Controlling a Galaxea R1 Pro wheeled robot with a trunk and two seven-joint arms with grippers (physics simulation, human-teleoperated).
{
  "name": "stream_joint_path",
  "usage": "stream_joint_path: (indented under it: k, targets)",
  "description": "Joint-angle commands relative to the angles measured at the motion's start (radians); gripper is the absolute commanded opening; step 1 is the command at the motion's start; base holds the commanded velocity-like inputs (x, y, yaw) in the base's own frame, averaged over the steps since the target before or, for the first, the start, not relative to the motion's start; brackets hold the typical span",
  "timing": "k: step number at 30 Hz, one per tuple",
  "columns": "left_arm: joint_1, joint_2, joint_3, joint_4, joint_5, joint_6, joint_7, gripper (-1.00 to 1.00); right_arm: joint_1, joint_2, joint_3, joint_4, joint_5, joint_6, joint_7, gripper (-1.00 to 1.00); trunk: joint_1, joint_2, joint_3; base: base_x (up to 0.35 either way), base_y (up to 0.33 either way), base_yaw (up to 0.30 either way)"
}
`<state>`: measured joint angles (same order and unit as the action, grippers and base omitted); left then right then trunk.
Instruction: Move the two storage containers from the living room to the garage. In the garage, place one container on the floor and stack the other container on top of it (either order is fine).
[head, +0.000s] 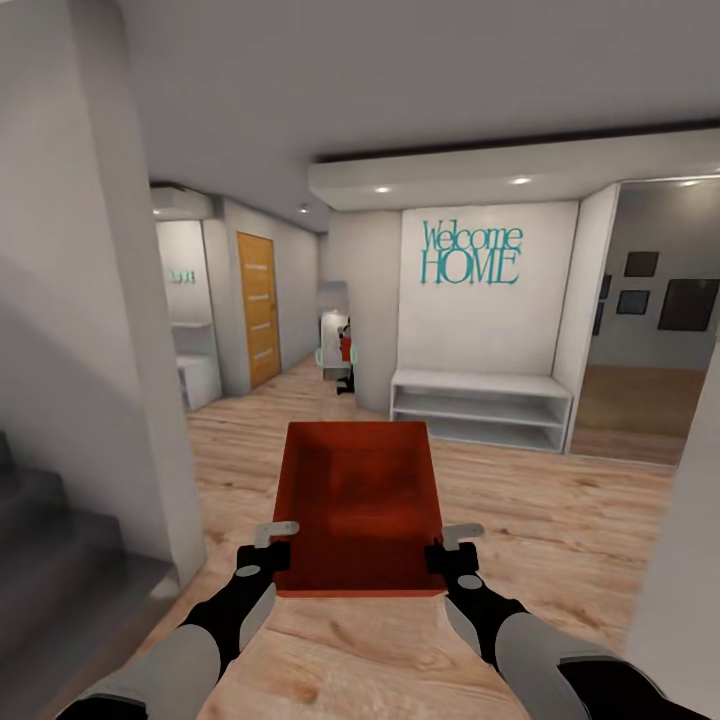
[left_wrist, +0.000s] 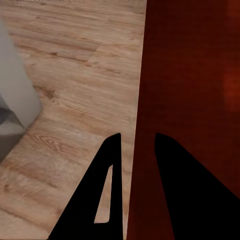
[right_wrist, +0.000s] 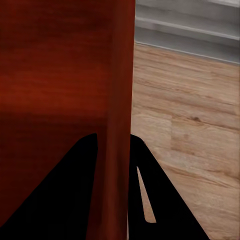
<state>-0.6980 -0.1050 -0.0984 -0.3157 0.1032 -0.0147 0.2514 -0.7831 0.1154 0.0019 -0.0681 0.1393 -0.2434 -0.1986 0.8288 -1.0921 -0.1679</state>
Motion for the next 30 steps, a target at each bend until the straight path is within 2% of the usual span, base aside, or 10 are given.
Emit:
stream_joint_path:
  k: [1,30]
  targets:
    - [-0.001,0.013,0.011,-0.003,-0.008,-0.045,0.02,-1.0,-0.001,-0.002,-0.033,0.004,-0.006,-0.004,-0.009,-1.0,0.001,-0.001,-0.001,0.322,0.0,0.0]
    - [-0.001,0.013,0.011,-0.004,-0.008,-0.045,0.02,-1.0,0.0,-0.002,-0.033,0.004,-0.006,-0.002,-0.009,-1.0,0.001,-0.001,-0.001,0.322,0.0,0.0]
